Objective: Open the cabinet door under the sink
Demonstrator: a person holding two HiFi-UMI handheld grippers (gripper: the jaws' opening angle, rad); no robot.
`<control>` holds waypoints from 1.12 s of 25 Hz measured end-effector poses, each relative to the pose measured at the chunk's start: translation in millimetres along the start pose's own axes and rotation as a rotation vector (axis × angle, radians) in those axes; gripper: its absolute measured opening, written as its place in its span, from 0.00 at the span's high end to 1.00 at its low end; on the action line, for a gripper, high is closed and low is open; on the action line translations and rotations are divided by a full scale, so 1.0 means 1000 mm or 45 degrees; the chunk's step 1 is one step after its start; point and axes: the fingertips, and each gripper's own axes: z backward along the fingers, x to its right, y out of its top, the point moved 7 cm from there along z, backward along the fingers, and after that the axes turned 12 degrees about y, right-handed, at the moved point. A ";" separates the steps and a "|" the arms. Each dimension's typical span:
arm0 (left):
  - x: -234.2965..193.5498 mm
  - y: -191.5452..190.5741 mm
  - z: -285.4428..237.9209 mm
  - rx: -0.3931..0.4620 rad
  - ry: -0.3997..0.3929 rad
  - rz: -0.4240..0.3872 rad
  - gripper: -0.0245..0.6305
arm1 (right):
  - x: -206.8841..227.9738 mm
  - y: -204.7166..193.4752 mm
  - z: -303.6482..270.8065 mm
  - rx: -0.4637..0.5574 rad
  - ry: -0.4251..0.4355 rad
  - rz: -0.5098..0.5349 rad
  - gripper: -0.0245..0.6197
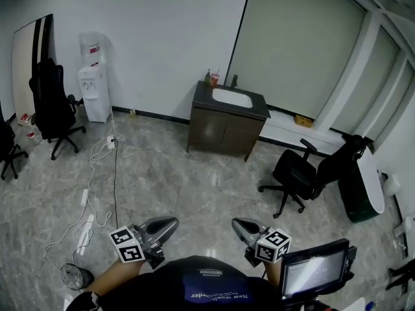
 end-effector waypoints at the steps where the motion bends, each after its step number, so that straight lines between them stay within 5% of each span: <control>1: -0.002 0.001 -0.001 0.000 0.003 -0.001 0.96 | 0.003 -0.001 -0.002 -0.005 0.003 0.001 0.96; 8: -0.015 -0.004 -0.047 -0.022 0.034 -0.023 0.96 | 0.060 -0.002 0.003 0.023 0.003 -0.023 0.96; 21: -0.007 -0.012 -0.234 0.010 0.063 -0.078 0.96 | 0.223 0.046 0.063 0.010 0.083 0.069 0.96; 28: -0.012 -0.025 -0.288 -0.020 0.074 -0.071 0.96 | 0.279 0.044 0.082 0.013 0.077 0.032 0.96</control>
